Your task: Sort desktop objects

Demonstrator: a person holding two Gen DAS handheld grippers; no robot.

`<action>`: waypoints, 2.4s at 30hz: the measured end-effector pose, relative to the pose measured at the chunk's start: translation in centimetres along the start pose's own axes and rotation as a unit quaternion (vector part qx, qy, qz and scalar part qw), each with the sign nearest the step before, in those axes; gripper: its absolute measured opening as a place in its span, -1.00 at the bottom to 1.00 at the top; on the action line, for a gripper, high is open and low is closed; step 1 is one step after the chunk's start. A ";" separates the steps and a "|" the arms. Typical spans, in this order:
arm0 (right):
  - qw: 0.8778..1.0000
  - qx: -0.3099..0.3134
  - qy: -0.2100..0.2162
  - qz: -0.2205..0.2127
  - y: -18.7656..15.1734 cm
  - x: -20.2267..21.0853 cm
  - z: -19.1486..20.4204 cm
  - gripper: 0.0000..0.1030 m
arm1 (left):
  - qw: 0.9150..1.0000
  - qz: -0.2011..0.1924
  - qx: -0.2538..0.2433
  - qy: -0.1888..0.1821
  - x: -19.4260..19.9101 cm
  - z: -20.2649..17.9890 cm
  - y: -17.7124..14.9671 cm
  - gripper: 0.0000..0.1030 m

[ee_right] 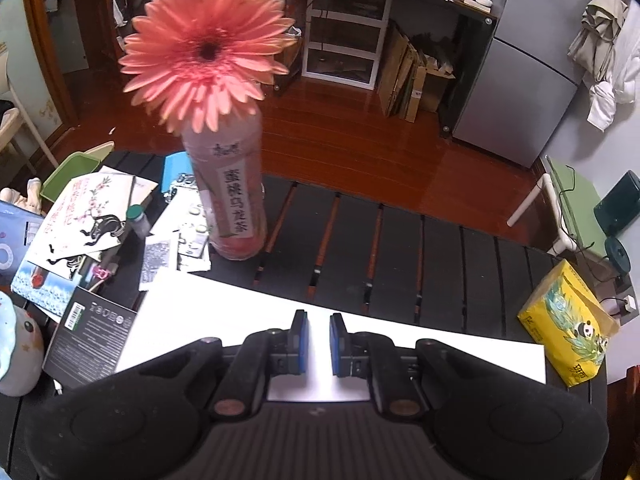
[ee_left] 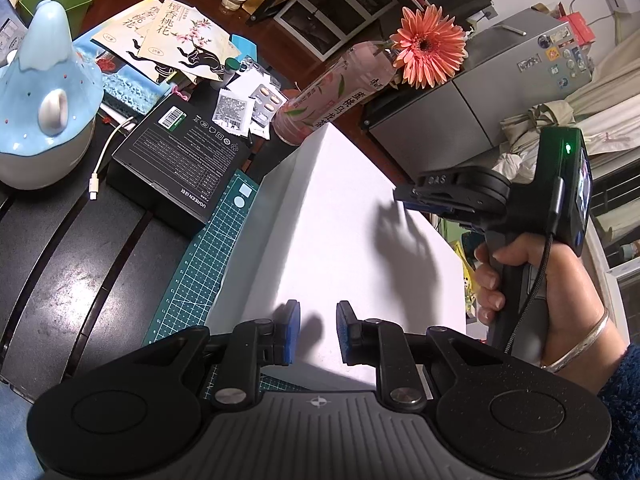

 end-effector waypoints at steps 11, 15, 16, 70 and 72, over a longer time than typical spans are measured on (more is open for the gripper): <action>1.000 -0.022 -0.003 0.005 -1.8 0.1 -3.6 -0.80 | 1.000 -0.003 -0.004 0.002 -0.1 -0.1 -0.1 -0.61; 0.999 -0.026 -0.016 0.011 -2.6 0.2 -5.2 -0.80 | 1.000 -0.004 -0.005 0.003 0.0 -0.1 -0.1 -0.61; 0.999 -0.029 -0.015 0.011 -2.7 0.2 -5.6 -0.80 | 1.000 -0.004 -0.005 0.003 0.0 -0.1 -0.1 -0.61; 0.993 -0.116 -0.025 -0.028 -12.2 4.4 -10.4 -0.81 | 0.999 -0.023 -0.024 -0.002 -0.1 -0.3 -0.4 -0.61; 0.992 -0.122 -0.023 -0.029 -13.2 5.0 -10.1 -0.81 | 0.999 -0.026 -0.032 -0.004 -0.2 -0.4 -0.5 -0.60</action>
Point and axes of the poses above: each gripper's, at about its wrist camera, not at the fingertips, and x roughly against the way its jaws point, z to its left, y to its top, the point moved 5 cm from there along -x, roughly the way its jaws point, and after that the axes turned 13 degrees about x, right-handed, at the moved point
